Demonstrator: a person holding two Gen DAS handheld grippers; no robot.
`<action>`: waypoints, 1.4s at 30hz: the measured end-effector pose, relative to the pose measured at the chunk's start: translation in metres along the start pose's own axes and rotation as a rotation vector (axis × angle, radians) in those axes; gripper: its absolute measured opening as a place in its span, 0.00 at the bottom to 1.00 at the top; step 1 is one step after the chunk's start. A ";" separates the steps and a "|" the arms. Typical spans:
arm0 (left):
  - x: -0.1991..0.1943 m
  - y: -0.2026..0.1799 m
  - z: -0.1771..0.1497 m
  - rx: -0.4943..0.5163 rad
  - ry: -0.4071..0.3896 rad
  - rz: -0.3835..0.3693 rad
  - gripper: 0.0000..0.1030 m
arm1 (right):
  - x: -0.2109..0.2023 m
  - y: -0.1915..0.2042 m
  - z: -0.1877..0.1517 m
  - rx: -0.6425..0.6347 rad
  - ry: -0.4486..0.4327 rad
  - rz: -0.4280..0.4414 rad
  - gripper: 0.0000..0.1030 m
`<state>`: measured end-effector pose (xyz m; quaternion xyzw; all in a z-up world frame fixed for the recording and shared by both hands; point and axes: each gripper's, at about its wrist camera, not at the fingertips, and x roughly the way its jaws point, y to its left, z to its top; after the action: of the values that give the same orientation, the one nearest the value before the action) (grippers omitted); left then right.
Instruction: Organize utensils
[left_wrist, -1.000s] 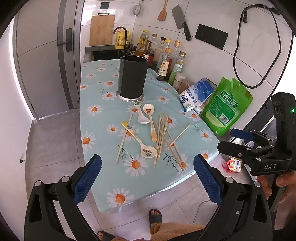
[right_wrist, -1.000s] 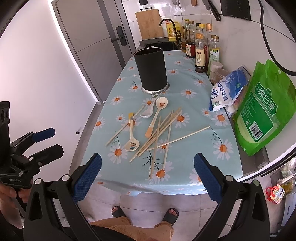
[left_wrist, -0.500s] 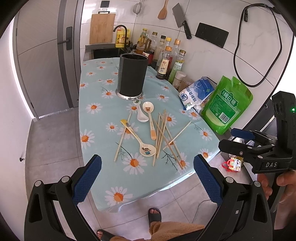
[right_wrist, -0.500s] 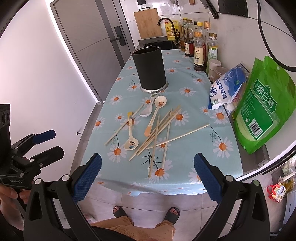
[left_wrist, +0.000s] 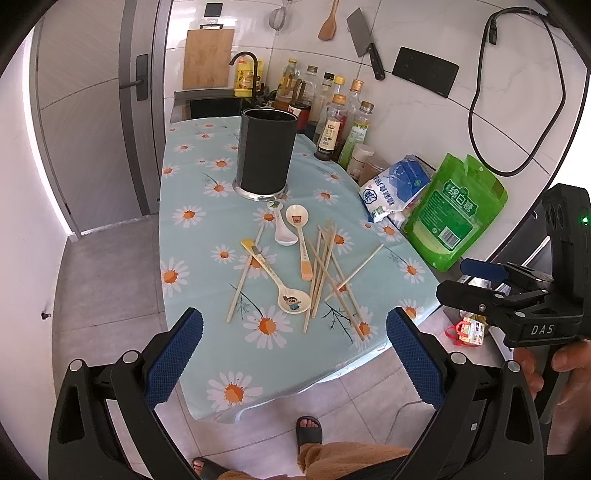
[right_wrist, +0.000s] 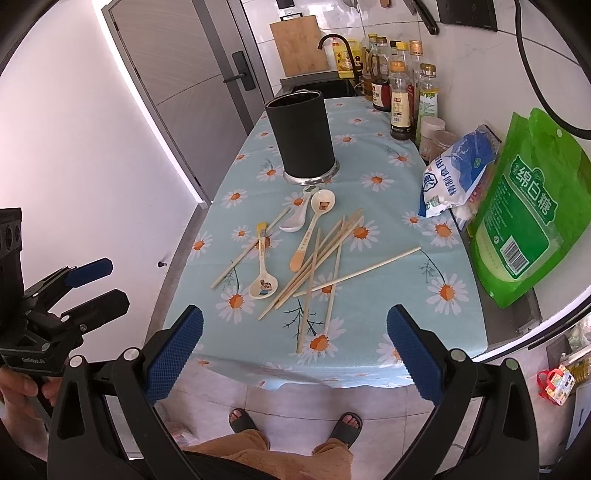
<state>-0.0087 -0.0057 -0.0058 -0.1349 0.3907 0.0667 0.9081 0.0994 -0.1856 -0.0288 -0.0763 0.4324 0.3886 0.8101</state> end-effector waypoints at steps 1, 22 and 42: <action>0.000 -0.001 -0.001 0.001 0.000 0.001 0.94 | 0.000 -0.001 0.001 -0.003 0.001 0.003 0.96; 0.028 -0.021 0.001 -0.057 0.047 0.068 0.94 | 0.023 -0.041 0.009 -0.053 0.089 0.150 0.96; 0.077 0.033 0.000 -0.221 0.145 -0.076 0.93 | 0.135 -0.042 0.044 0.081 0.377 0.187 0.56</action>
<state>0.0364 0.0268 -0.0682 -0.2532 0.4403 0.0648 0.8589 0.2010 -0.1179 -0.1134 -0.0747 0.5966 0.4232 0.6778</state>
